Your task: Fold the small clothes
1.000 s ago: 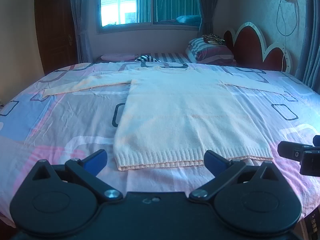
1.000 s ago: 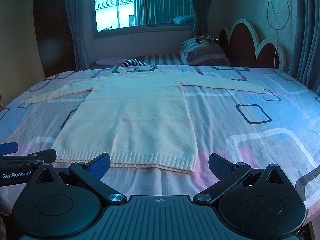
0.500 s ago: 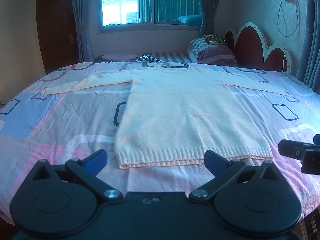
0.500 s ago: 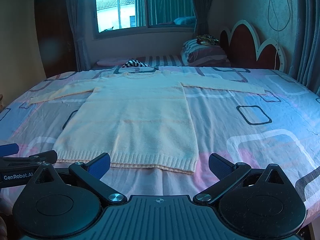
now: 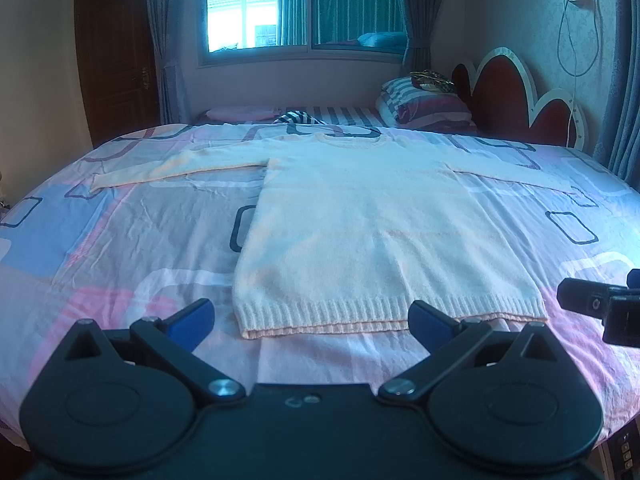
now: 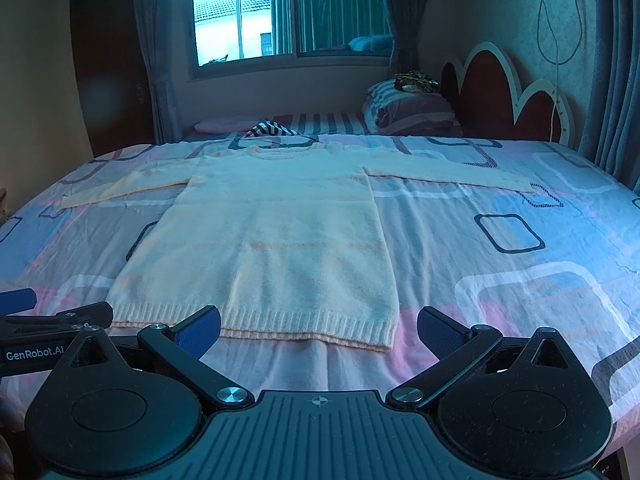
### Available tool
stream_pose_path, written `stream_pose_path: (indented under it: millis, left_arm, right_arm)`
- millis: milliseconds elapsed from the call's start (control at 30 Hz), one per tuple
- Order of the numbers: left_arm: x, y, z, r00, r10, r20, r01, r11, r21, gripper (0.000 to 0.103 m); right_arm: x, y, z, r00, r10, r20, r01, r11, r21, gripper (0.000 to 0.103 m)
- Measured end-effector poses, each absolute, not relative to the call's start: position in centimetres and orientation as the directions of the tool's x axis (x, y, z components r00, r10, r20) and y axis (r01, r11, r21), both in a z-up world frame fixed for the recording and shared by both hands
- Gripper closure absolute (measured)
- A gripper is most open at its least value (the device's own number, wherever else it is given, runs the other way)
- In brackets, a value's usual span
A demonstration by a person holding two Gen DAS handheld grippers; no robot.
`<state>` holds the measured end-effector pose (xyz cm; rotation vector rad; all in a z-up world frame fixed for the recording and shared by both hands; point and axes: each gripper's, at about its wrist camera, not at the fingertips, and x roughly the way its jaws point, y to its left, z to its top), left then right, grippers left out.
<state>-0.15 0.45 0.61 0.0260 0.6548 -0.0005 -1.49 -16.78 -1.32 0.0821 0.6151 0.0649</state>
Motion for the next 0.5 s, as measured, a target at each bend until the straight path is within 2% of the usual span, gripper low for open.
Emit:
stream_pose_path:
  millis: [500]
  left_arm:
    - [3.7,-0.1,1.6,0.803,-0.009,-0.595,0.039,0.999,0.038,0.001]
  right_arm:
    - [1.5,-18.1,0.1,0.840,0.054,-0.539,-0.002,0.995,0.097,0.000]
